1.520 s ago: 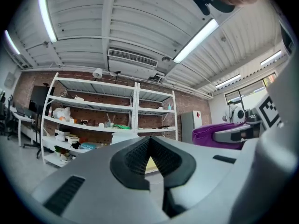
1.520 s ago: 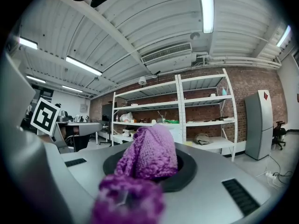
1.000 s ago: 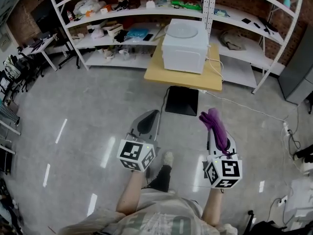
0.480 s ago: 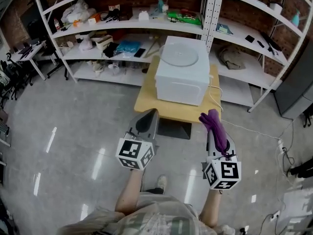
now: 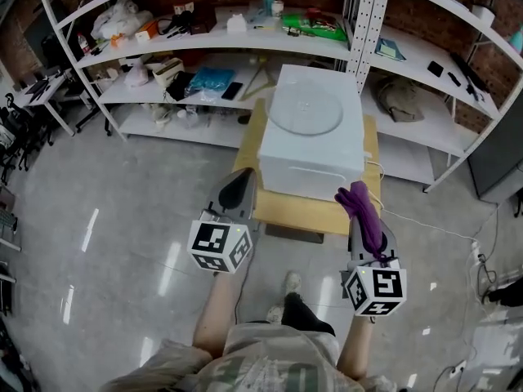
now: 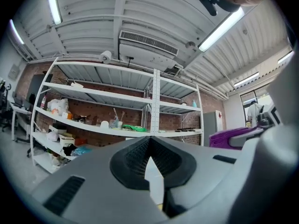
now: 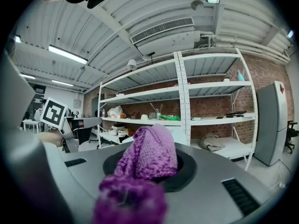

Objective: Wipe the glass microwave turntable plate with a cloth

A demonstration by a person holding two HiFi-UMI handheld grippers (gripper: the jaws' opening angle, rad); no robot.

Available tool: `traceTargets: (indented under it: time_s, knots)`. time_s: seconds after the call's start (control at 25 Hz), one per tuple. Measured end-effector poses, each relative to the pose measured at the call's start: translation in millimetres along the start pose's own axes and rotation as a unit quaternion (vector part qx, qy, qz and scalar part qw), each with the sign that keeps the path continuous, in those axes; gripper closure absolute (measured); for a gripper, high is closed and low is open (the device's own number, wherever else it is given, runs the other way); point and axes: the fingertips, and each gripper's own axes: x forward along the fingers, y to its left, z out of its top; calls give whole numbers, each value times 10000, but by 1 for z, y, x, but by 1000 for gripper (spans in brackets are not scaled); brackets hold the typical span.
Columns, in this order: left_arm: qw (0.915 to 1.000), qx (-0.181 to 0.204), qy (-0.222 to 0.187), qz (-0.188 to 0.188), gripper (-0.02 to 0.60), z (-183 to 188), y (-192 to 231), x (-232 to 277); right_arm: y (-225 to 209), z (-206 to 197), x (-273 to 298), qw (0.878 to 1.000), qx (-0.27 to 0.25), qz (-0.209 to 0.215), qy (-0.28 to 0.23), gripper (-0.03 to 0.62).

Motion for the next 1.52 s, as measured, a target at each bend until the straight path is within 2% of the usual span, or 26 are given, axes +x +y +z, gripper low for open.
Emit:
traceTargets:
  time_s: [0.28, 0.48, 0.6, 0.92, 1.08, 1.24, 1.28, 1.4, 1.52]
  knots:
    - [9996, 20, 163, 216, 580, -14, 31, 88, -40, 20, 96, 9994, 101, 210, -244, 543]
    - [9963, 206, 801, 248, 580, -34, 39, 148, -74, 37, 143, 9985, 238, 322, -375, 543]
    - [9939, 238, 1048, 261, 580, -48, 49, 168, -82, 33, 166, 9986, 264, 383, -247, 543]
    - [9915, 495, 1204, 17, 580, -60, 72, 200, -82, 32, 211, 9985, 199, 500, -86, 543]
    - [9910, 324, 1291, 125, 580, -68, 96, 209, -77, 33, 228, 9986, 152, 503, -4, 543]
    - [9874, -410, 1527, 31, 580, -77, 115, 216, -74, 34, 241, 9990, 134, 425, 14, 543]
    - [9872, -465, 1523, 71, 580, -76, 122, 217, -74, 34, 244, 9991, 129, 403, 22, 543]
    - [9878, -289, 1513, 241, 580, -76, 141, 223, -73, 31, 253, 9992, 118, 366, 97, 543]
    - [9870, -211, 1590, 143, 580, -84, 142, 232, -71, 26, 261, 9992, 108, 328, 179, 543]
